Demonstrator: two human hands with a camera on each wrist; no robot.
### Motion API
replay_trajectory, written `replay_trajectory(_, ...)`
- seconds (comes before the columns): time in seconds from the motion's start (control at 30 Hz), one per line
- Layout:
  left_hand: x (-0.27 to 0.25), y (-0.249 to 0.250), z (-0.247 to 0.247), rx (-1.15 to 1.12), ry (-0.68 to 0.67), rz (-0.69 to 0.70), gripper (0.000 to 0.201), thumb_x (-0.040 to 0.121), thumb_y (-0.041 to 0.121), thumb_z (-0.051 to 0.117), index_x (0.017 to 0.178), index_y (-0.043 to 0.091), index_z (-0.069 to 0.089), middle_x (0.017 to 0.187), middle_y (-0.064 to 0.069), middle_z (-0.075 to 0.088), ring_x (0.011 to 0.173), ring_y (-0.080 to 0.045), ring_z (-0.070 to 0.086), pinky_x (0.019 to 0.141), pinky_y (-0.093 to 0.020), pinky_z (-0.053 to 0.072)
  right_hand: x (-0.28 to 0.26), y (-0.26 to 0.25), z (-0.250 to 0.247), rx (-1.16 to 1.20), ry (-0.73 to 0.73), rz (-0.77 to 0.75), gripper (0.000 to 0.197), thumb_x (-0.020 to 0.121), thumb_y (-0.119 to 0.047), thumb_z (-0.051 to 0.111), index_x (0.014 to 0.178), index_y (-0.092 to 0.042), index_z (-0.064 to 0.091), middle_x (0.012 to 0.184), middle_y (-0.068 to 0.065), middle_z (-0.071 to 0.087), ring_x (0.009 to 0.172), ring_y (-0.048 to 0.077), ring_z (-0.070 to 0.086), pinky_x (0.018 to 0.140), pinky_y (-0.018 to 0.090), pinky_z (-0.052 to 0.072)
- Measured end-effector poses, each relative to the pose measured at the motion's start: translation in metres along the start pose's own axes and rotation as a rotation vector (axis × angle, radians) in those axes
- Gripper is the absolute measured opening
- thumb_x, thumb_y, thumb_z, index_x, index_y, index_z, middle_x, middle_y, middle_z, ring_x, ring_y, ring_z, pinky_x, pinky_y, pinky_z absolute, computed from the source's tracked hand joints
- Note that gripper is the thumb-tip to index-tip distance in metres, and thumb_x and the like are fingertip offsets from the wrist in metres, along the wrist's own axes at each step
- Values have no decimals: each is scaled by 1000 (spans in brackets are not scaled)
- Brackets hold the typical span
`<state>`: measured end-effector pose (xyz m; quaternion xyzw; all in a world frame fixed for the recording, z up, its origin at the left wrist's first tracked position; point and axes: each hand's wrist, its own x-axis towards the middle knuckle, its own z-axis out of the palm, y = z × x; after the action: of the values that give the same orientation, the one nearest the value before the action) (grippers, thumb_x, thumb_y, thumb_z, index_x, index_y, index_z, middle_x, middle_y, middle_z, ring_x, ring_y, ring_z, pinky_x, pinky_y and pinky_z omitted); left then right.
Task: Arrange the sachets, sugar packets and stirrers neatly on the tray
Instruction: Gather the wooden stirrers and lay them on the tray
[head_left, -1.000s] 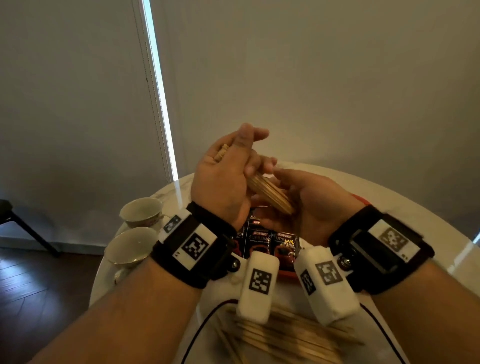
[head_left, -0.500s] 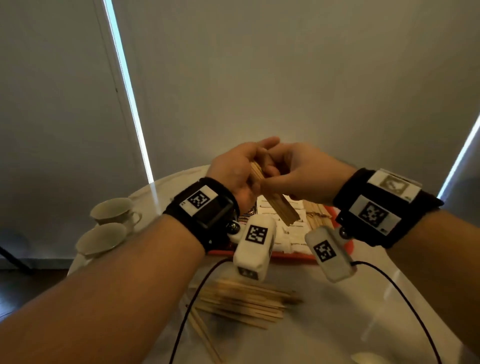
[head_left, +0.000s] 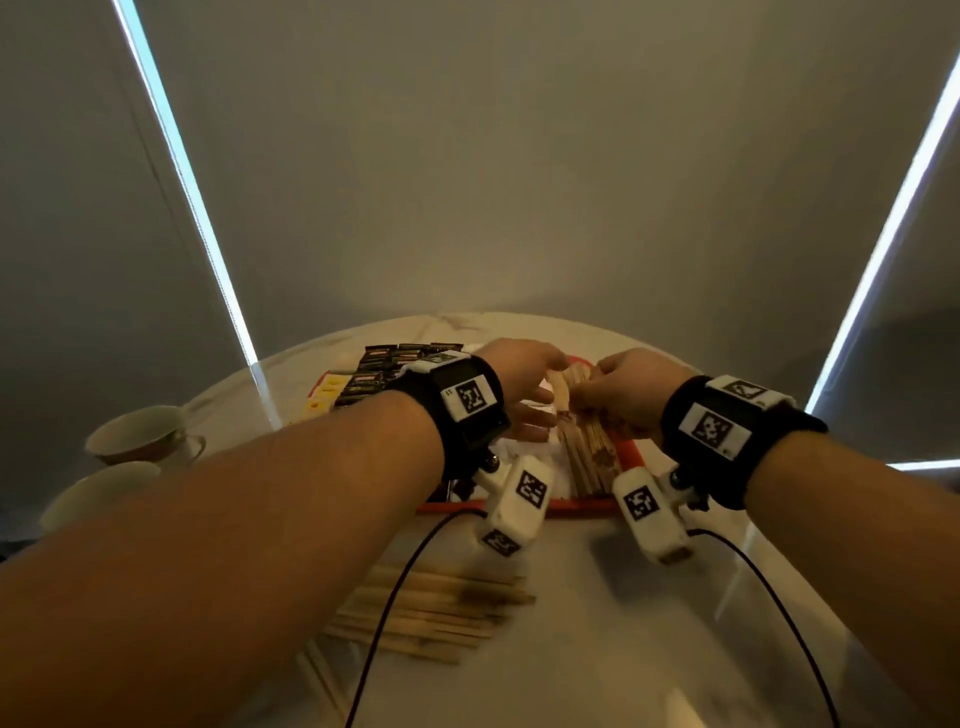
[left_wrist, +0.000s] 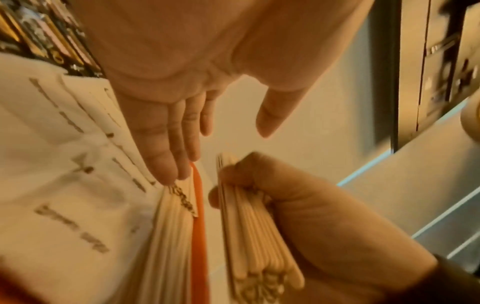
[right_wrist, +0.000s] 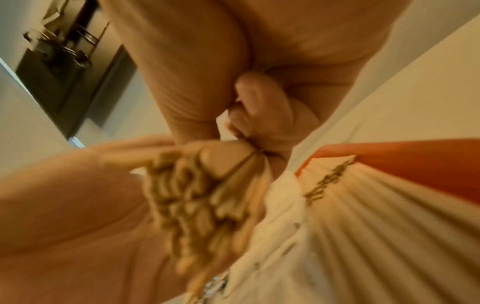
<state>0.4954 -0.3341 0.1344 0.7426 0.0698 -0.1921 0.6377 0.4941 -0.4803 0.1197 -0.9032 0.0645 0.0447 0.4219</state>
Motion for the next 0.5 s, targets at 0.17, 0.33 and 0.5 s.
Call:
replay_trajectory(0.17, 7, -5, 4, 275, -8, -20, 33, 103, 13, 60, 135, 7, 60, 119, -12, 69, 103, -29, 73, 91, -43, 61, 17, 10, 10, -298, -21, 52, 28, 90, -44, 70, 98, -17, 72, 92, 5, 76, 90, 23, 74, 85, 37, 61)
replay_trajectory(0.33, 8, -11, 8, 449, -80, -65, 35, 103, 8, 59, 138, 7, 56, 105, -9, 66, 119, -29, 68, 102, -44, 56, 24, 4, 14, -478, -64, 50, 42, 87, -47, 73, 112, -13, 68, 101, 7, 73, 94, 23, 72, 89, 38, 60)
replay_trajectory(0.5, 10, -17, 12, 714, -35, 55, 36, 98, 9, 67, 133, 10, 61, 111, -11, 70, 111, -26, 71, 96, -41, 60, 25, 3, 4, -477, -78, 40, 39, 85, -48, 77, 101, -13, 71, 87, 3, 77, 85, 19, 75, 87, 38, 61)
